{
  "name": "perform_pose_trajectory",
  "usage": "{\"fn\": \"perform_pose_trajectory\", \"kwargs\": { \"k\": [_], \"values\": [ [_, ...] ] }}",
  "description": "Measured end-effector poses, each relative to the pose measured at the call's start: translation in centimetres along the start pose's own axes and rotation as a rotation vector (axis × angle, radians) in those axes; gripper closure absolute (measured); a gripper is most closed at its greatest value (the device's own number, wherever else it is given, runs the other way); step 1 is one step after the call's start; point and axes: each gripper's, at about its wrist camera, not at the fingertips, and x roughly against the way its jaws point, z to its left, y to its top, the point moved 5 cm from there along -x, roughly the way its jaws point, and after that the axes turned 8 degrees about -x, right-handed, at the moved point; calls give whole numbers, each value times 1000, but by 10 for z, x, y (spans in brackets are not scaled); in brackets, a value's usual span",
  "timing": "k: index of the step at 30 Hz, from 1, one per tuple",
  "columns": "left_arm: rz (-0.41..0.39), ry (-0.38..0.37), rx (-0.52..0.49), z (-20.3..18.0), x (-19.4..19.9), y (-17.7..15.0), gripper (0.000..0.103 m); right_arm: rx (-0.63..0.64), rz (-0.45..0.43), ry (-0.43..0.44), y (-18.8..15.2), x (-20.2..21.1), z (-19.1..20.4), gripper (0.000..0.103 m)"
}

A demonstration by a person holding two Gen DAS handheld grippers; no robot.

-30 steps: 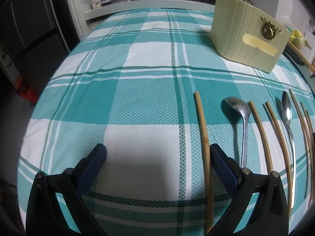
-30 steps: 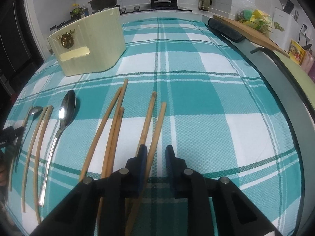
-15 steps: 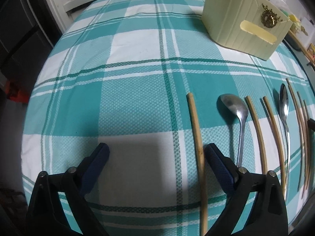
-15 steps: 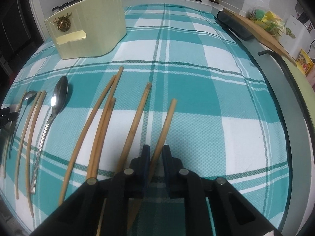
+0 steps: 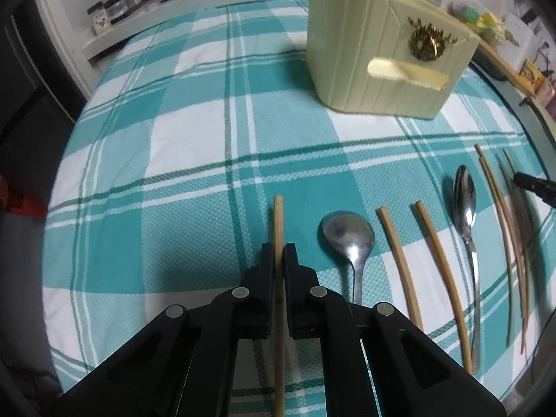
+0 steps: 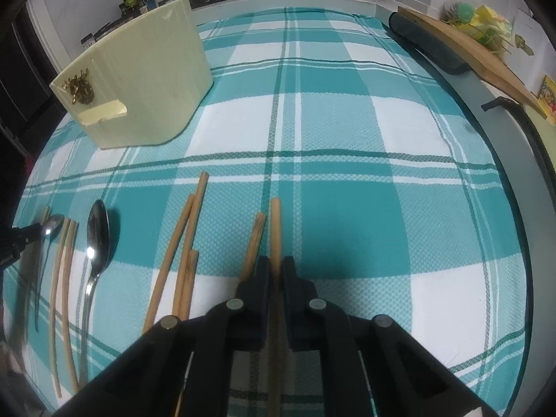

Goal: Organize utensils
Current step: 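Carry both chopsticks into the cream holder and open both tools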

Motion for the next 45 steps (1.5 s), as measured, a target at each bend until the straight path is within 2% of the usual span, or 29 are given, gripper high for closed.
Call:
{"fn": "perform_pose_trajectory", "kwargs": {
  "k": [5,13,18,22,31,36,41,45],
  "values": [
    [-157,-11,42,9,57,13,99,-59,-107,97,16,39,3,96],
    [-352,-76,108,25,146,23,98,-6,-292,202,23,145,36,96],
    [-399,-96,115,25,168,20,98,67,-344,227,19,187,56,96],
    [-434,-105,106,20,178,19,99,68,-355,263,15,202,61,96],
    [-491,-129,85,15,199,35,99,93,-468,281,19,224,68,96],
    [-537,-172,73,15,227,66,99,95,-546,314,41,238,84,96],
    [-613,-175,64,17,260,122,99,120,-647,364,95,254,117,96],
    [-640,-158,36,13,263,171,99,151,-741,378,146,258,146,96]
  ]
}}
